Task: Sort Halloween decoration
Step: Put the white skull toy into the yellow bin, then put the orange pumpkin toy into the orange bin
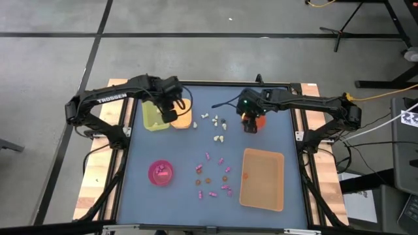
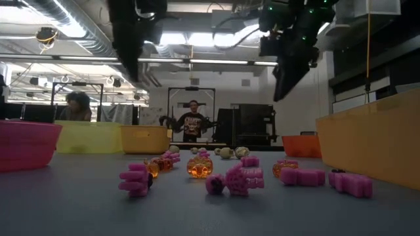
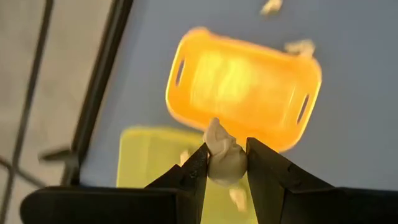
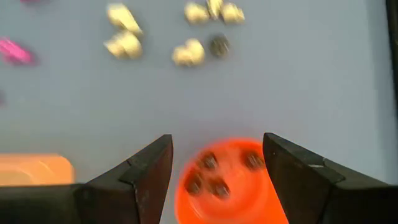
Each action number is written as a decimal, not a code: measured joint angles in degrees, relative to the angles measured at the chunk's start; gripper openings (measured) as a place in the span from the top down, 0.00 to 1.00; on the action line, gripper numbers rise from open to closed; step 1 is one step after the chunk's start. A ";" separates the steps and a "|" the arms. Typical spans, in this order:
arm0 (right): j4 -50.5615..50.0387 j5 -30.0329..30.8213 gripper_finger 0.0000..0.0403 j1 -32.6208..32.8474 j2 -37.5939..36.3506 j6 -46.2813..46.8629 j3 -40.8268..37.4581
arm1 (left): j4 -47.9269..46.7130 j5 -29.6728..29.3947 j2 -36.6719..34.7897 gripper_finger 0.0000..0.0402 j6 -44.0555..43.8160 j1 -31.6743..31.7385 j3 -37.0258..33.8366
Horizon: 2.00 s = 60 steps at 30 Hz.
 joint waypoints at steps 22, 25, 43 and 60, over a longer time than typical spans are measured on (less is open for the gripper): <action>11.93 -7.67 0.38 1.00 0.07 3.16 -0.02 | -1.81 -10.14 0.11 0.75 -1.50 4.59 -13.64; 13.85 -7.66 0.38 3.05 0.07 3.06 -0.02 | -0.52 -10.12 0.11 0.71 -1.50 5.15 -14.63; 17.86 -7.67 0.38 18.93 0.07 3.01 -0.04 | 2.76 -10.06 0.11 0.65 -1.70 5.31 -15.13; 24.37 -5.57 0.38 31.30 0.09 7.10 -0.04 | 3.99 -9.92 0.09 0.65 -1.70 5.31 -15.13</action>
